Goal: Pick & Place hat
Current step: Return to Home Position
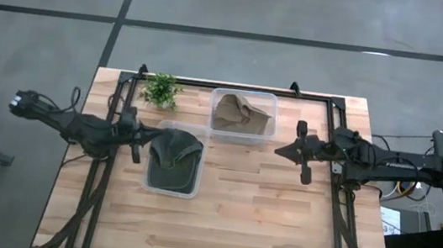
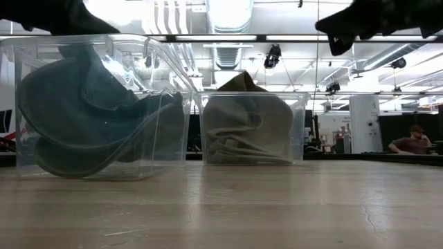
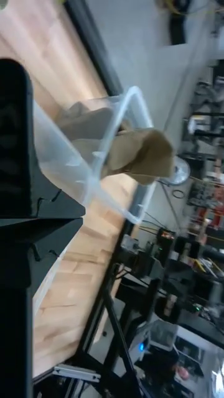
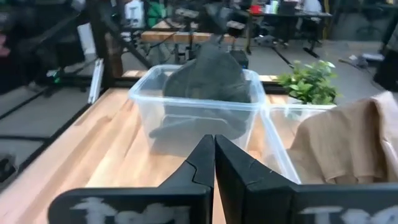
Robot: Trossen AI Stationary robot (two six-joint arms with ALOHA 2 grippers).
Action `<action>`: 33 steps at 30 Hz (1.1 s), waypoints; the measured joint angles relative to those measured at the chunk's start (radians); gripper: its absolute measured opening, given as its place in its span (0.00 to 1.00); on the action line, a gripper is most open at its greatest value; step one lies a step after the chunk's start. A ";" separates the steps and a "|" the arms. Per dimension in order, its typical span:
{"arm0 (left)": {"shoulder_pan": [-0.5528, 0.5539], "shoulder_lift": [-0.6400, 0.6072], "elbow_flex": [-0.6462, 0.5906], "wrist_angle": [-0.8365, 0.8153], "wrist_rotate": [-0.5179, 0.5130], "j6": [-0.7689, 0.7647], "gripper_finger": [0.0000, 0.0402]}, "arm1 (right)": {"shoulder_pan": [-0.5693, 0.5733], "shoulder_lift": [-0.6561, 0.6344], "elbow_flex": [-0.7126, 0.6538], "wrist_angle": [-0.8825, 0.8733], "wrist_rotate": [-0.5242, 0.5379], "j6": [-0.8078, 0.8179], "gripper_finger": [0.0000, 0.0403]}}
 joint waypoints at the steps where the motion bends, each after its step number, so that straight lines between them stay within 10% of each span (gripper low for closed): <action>1: 0.000 -0.019 -0.003 0.000 0.001 0.024 0.00 | 0.000 -0.007 -0.010 0.002 -0.013 -0.019 0.02; 21: 0.000 -0.318 -0.091 -0.060 0.004 0.130 0.00 | 0.000 -0.191 -0.380 0.450 -0.048 0.049 0.02; 33: 0.000 -0.384 -0.293 0.056 0.192 0.111 0.00 | 0.000 -0.229 -0.437 0.517 -0.175 0.053 0.02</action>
